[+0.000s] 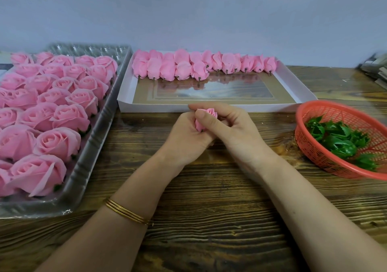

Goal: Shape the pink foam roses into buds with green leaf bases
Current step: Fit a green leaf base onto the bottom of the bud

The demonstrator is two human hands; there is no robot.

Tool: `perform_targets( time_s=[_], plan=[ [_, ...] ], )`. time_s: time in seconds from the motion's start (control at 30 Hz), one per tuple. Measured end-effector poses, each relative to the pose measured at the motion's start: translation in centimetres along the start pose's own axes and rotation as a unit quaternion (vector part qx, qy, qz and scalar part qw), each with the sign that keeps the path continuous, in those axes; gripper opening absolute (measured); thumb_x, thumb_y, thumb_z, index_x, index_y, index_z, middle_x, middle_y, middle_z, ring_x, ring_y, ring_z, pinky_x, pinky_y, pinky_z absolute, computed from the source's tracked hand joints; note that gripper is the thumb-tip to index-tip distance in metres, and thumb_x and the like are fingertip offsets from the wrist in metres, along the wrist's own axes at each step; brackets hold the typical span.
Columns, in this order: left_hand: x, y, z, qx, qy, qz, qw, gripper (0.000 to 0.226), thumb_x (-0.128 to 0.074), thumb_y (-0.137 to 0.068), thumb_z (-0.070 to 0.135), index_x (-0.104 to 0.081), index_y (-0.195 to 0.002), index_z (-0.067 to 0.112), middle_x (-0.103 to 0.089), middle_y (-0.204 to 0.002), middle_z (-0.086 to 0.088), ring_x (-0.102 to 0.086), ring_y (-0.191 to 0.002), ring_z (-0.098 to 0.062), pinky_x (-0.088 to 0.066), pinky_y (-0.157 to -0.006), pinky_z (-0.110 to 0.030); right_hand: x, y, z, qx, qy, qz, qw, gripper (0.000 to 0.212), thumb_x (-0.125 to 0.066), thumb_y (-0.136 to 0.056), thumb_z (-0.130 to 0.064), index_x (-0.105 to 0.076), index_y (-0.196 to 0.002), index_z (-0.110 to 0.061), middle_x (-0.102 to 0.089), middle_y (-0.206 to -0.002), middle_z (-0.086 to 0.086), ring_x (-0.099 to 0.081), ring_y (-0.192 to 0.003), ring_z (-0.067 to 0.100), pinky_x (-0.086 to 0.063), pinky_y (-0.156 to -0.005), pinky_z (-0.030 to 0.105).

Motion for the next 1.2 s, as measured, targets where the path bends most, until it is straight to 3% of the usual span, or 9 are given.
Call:
perform_targets(
  time_s=[0.1, 0.17, 0.3, 0.47, 0.6, 0.7, 0.83, 0.97, 1.2],
  plan=[
    [0.3, 0.0, -0.2, -0.001, -0.003, 0.009, 1.0, 0.024, -0.064, -0.093, 0.012, -0.069, -0.072, 0.021, -0.066, -0.06, 0.006, -0.061, -0.059, 0.0, -0.046, -0.055, -0.013, 0.0, 0.2, -0.5, 0.012, 0.07, -0.004, 0.997, 0.019, -0.062, -0.086, -0.036, -0.07, -0.097, -0.023, -0.073, -0.092, -0.001, -0.068, -0.085, 0.012, -0.054, -0.071, 0.019],
    [0.6, -0.1, -0.4, 0.0, -0.011, 0.023, 1.0, 0.015, -0.063, -0.093, 0.008, -0.072, -0.081, 0.011, -0.071, -0.071, -0.002, -0.067, -0.07, -0.006, -0.052, -0.062, -0.018, 0.0, 0.2, -0.7, 0.025, 0.145, -0.01, 0.989, 0.02, -0.06, -0.09, -0.042, -0.068, -0.084, -0.024, -0.071, -0.108, 0.012, -0.066, -0.101, 0.021, -0.054, -0.087, 0.032],
    [0.8, 0.0, -0.6, 0.024, -0.014, 0.037, 0.999, 0.008, -0.066, -0.091, 0.01, -0.072, -0.087, 0.012, -0.074, -0.082, -0.002, -0.07, -0.081, -0.011, -0.055, -0.071, -0.022, 0.1, 0.1, -0.7, 0.006, 0.168, -0.027, 0.985, 0.018, -0.059, -0.086, -0.042, -0.068, -0.084, -0.026, -0.07, -0.099, 0.004, -0.061, -0.106, 0.023, -0.044, -0.1, 0.048],
    [1.8, 0.1, -0.3, 0.039, -0.043, 0.107, 0.993, 0.013, -0.072, -0.087, 0.023, -0.074, -0.094, 0.012, -0.075, -0.091, -0.009, -0.069, -0.087, -0.017, -0.056, -0.081, -0.037, 1.3, 0.0, -0.9, 0.0, 0.049, 0.056, 0.997, 0.033, -0.066, -0.082, -0.029, -0.07, -0.107, -0.009, -0.073, -0.101, 0.005, -0.067, -0.102, 0.019, -0.049, -0.1, 0.038],
    [1.9, 0.0, -0.4, 0.039, -0.11, 0.116, 0.986, 0.014, -0.071, -0.088, 0.025, -0.075, -0.097, 0.015, -0.075, -0.092, -0.004, -0.068, -0.094, -0.023, -0.053, -0.088, -0.049, 1.6, 0.3, -1.7, 0.058, 0.016, 0.144, 0.988, 0.004, -0.067, -0.089, -0.007, -0.069, -0.092, -0.007, -0.069, -0.08, -0.001, -0.065, -0.078, 0.009, -0.051, -0.079, 0.026],
    [1.8, 0.0, -0.5, 0.027, -0.157, 0.109, 0.981, 0.01, -0.069, -0.087, 0.024, -0.075, -0.093, 0.019, -0.075, -0.088, 0.003, -0.068, -0.09, -0.016, -0.055, -0.083, -0.04, 1.1, 0.4, -2.0, 0.082, 0.049, 0.146, 0.985, 0.002, -0.07, -0.086, -0.005, -0.069, -0.087, -0.007, -0.069, -0.074, -0.002, -0.065, -0.07, 0.008, -0.05, -0.071, 0.024],
    [2.0, 0.3, -0.5, 0.005, -0.211, 0.122, 0.97, 0.02, -0.068, -0.085, 0.022, -0.064, -0.069, 0.033, -0.066, -0.067, 0.016, -0.064, -0.075, -0.002, -0.043, -0.06, -0.009, 0.7, 0.5, -1.7, 0.081, 0.125, 0.161, 0.976, 0.01, -0.075, -0.074, -0.022, -0.069, -0.082, -0.02, -0.07, -0.083, 0.001, -0.067, -0.076, 0.013, -0.054, -0.073, 0.026],
    [2.1, 0.2, -0.9, 0.007, -0.24, 0.131, 0.962, 0.003, -0.07, -0.087, 0.023, -0.073, -0.084, 0.024, -0.071, -0.077, 0.01, -0.064, -0.076, -0.002, -0.046, -0.061, -0.011, 0.7, 0.5, -1.6, 0.091, 0.18, 0.167, 0.965, 0.013, -0.075, -0.07, -0.026, -0.068, -0.081, -0.025, -0.07, -0.088, 0.002, -0.067, -0.084, 0.019, -0.055, -0.081, 0.042],
    [2.1, 0.1, -0.9, 0.009, -0.19, 0.133, 0.973, 0.006, -0.068, -0.09, 0.029, -0.072, -0.087, 0.032, -0.072, -0.081, 0.016, -0.065, -0.079, 0.004, -0.049, -0.066, -0.01, 0.4, 0.3, -1.1, 0.078, 0.16, 0.152, 0.972, 0.019, -0.078, -0.067, -0.031, -0.068, -0.084, -0.029, -0.071, -0.09, 0.001, -0.067, -0.088, 0.02, -0.055, -0.084, 0.046]
  ],
)
Point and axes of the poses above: each hand's wrist, its own y-axis away from the middle knuckle, its own x-axis out of the back of the hand, z = x × y, the point moved 7 cm from there along -y, towards the middle knuckle
